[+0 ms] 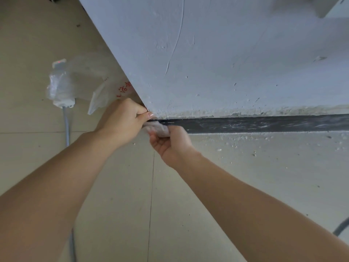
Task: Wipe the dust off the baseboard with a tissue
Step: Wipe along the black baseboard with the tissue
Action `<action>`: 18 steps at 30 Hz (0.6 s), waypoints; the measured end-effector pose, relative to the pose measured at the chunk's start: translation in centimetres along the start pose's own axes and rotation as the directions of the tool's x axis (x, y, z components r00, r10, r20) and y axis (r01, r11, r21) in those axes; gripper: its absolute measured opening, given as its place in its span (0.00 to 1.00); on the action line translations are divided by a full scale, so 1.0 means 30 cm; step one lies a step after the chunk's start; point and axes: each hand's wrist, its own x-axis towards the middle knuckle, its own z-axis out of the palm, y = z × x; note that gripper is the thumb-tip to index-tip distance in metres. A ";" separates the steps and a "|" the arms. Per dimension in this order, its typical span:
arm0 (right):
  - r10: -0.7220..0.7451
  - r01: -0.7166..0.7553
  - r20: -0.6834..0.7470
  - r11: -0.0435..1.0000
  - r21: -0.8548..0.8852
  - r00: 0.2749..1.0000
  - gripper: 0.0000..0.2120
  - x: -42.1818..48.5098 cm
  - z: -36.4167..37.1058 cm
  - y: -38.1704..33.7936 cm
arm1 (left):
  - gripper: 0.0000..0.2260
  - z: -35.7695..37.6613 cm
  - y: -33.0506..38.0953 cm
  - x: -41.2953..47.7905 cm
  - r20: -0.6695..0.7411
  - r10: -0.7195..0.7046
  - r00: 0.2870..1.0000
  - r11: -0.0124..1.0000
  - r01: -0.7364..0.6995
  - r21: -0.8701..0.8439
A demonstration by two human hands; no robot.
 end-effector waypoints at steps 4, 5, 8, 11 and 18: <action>-0.158 0.151 0.014 0.965 0.215 0.987 0.14 -0.103 -0.115 -0.051 | 0.21 0.022 -0.030 0.010 0.001 -0.002 1.000 1.000 0.002 0.002; -0.191 0.187 -0.019 0.932 0.310 0.981 0.13 -0.117 -0.149 -0.062 | 0.20 0.030 -0.046 0.016 0.003 -0.001 1.000 1.000 0.001 -0.002; -0.118 0.148 -0.105 0.925 0.349 0.987 0.13 -0.122 -0.211 -0.035 | 0.13 0.035 -0.063 0.027 0.022 0.015 1.000 1.000 -0.015 0.013; 0.065 -0.068 -0.078 0.997 -0.036 0.995 0.12 -0.059 -0.166 0.074 | 0.12 0.029 -0.055 0.029 0.020 0.033 0.999 0.999 -0.034 0.040; 0.054 -0.045 -0.141 0.997 0.066 0.989 0.11 0.072 -0.067 0.026 | 0.20 0.015 -0.010 0.001 -0.027 -0.010 1.000 1.000 0.011 0.022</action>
